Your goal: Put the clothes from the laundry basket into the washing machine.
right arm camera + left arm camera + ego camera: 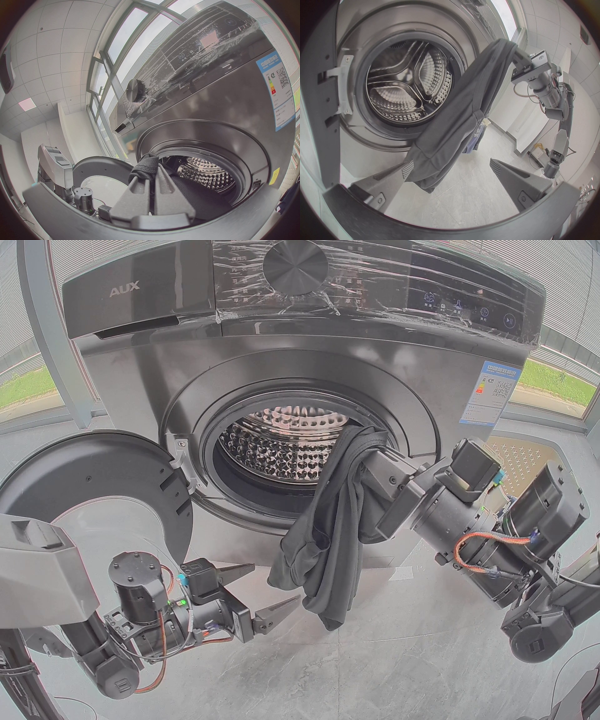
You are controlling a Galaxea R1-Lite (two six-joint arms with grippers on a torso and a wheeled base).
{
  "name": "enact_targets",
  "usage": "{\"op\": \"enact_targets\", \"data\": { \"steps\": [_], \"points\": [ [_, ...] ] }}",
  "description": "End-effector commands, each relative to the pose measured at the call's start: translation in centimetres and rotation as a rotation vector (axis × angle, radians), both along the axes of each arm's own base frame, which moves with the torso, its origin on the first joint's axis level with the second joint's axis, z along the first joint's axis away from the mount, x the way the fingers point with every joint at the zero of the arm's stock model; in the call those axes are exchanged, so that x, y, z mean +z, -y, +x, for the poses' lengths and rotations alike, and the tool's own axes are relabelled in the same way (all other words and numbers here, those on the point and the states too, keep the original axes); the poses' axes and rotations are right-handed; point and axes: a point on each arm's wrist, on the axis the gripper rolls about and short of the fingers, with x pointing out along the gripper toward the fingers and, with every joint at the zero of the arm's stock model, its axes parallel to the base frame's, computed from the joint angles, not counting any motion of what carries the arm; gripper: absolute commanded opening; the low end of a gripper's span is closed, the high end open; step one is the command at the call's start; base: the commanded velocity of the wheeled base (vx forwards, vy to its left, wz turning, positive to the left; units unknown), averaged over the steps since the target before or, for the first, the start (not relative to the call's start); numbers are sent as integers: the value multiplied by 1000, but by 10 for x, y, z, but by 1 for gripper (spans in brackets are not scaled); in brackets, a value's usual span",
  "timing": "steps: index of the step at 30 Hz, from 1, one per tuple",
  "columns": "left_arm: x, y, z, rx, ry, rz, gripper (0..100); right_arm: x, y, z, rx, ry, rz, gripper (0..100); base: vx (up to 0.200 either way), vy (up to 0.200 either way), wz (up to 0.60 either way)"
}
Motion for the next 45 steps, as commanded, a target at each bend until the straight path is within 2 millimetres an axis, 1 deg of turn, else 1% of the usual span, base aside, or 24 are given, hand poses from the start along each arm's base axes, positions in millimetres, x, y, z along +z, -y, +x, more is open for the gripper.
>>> {"op": "enact_targets", "data": {
  "steps": [1, 5, 6, 7, 10, 11, 13, 16, 22, 26, 27, 32, 34, 36, 38, 39, 40, 42, 43, 44, 45],
  "points": [
    [-18, 19, 14, -34, -19, 17, 100, -1, -4, -3, 17, -3, -3, 0, 0, 0, 0],
    [-30, 34, 33, -40, -2, 14, 100, -1, -6, -6, 26, -3, -1, 0, 0, 0, 0],
    [-30, 34, 33, -40, -2, 14, 100, -1, -6, -6, 26, -3, -1, 0, 0, 0, 0],
    [-34, 42, 45, -35, 16, 3, 100, -2, -7, -7, 31, -6, -5, 0, 0, 0, 0],
    [-38, 51, 60, -32, 44, -12, 100, -2, -9, -10, 41, -7, -5, 0, 0, 0, 0],
    [-38, 51, 60, -32, 44, -12, 100, -2, -9, -10, 41, -7, -5, 0, 0, 0, 0],
    [-42, 58, 69, -34, 61, -18, 100, -3, -11, -12, 33, -14, -4, 0, 0, 0, 0],
    [-45, 63, 77, -32, 84, -22, 100, -2, -12, -14, 41, -14, -1, 0, 0, 0, 0],
    [-52, 64, 99, 25, 119, -29, 100, -2, -12, -16, 45, -13, 0, 0, 0, 0, 0],
    [-56, 63, 104, 70, 121, -25, 100, -1, -9, -19, 39, -16, 1, 0, 0, 0, 0],
    [-55, 62, 104, 75, 122, -25, 0, -1, -8, -19, 39, -16, 1, 0, 0, 0, 0],
    [-48, 58, 111, 102, 144, -47, 0, 1, -3, -19, 28, -13, 4, 0, 0, 0, 0],
    [-40, 54, 113, 126, 162, -55, 0, 1, 2, -19, 15, -14, 3, 0, 0, 0, 0],
    [-27, 49, 110, 135, 182, -67, 0, -2, 8, -15, -13, -26, -2, 0, 0, 0, 0],
    [-15, 43, 103, 137, 190, -72, 0, -7, 17, -11, -45, -42, -16, 0, 0, 0, 0],
    [-13, 42, 101, 137, 191, -72, 0, -8, 17, -10, -48, -44, -18, 0, 0, 0, 0],
    [1, 37, 91, 145, 203, -80, 0, -13, 21, -7, -63, -60, -33, 0, 0, 0, 0],
    [14, 31, 81, 162, 214, -87, 0, -20, 24, -7, -72, -80, -54, 0, 0, 0, 0],
    [16, 30, 78, 165, 217, -88, 0, -23, 24, -8, -70, -87, -60, 0, 0, 0, 0],
    [27, 26, 72, 170, 232, -98, 0, -29, 25, -9, -70, -107, -81, 0, 0, 0, 0],
    [32, 24, 69, 170, 242, -105, 0, -33, 24, -8, -69, -117, -92, 0, 0, 0, 0]
  ]
}}
